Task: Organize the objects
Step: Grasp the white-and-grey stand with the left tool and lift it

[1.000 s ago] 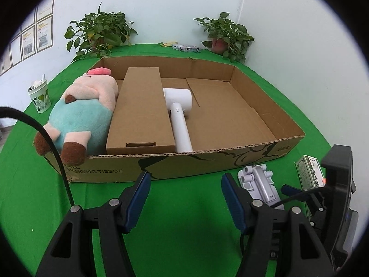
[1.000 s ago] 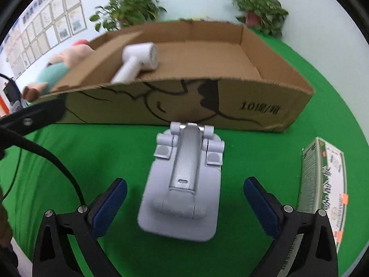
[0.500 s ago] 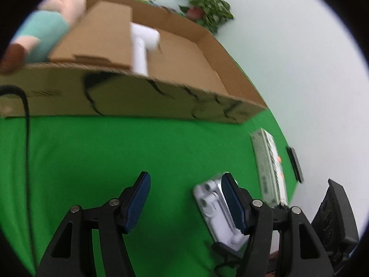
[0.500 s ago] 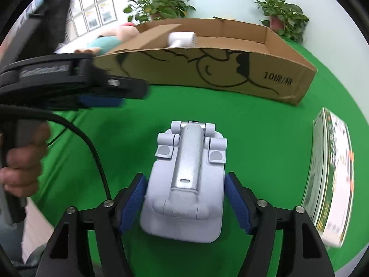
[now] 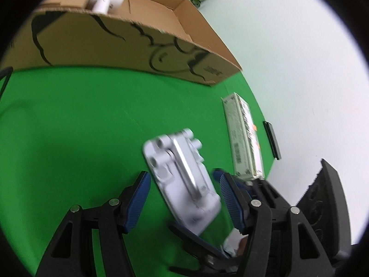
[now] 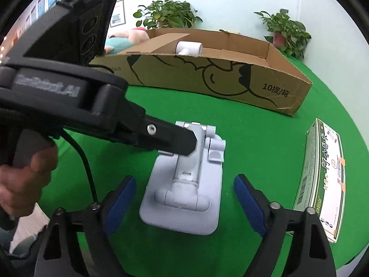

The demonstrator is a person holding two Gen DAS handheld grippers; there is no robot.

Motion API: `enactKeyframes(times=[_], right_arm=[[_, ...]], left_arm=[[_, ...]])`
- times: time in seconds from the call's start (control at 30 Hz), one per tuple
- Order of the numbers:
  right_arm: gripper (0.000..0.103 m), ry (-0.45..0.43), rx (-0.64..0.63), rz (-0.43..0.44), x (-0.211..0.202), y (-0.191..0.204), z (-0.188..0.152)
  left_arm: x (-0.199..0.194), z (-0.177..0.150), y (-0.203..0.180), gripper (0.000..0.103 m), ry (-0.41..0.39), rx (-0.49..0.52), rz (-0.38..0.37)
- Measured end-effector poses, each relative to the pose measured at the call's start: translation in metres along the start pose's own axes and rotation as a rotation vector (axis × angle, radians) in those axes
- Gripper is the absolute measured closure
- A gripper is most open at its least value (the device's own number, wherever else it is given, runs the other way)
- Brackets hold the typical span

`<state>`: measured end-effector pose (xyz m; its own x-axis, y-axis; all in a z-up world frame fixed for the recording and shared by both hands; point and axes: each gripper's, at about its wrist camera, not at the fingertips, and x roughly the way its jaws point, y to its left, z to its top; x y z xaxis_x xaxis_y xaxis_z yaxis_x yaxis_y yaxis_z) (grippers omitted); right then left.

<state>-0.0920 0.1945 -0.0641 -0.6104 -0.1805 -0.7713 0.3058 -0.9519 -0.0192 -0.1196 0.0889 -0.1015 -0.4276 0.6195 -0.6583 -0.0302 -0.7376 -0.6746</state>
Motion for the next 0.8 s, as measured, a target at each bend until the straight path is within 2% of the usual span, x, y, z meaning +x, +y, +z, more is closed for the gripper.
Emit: enactKeyframes(times=[0.07, 0.37, 0.63, 0.7, 0.8], right_arm=[[0.034, 0.014, -0.001, -0.008, 0.002, 0.003, -0.005], [0.036, 0.006, 0.041, -0.025, -0.002, 0.005, -0.01], [0.036, 0.012, 0.166, 0.084, -0.008, -0.009, -0.009], [0.036, 0.01, 0.184, 0.113, -0.008, -0.011, -0.01], [0.036, 0.005, 0.174, 0.106, -0.01, -0.007, -0.012]], left_arm=[[0.001, -0.004, -0.003, 0.042, -0.004, -0.003, 0.003], [-0.002, -0.01, -0.004, 0.045, -0.015, -0.039, 0.014], [-0.005, -0.013, 0.001, 0.064, -0.01, -0.065, 0.056], [-0.006, -0.014, 0.001, 0.064, -0.01, -0.07, 0.056], [-0.007, -0.015, 0.001, 0.064, -0.02, -0.069, 0.056]])
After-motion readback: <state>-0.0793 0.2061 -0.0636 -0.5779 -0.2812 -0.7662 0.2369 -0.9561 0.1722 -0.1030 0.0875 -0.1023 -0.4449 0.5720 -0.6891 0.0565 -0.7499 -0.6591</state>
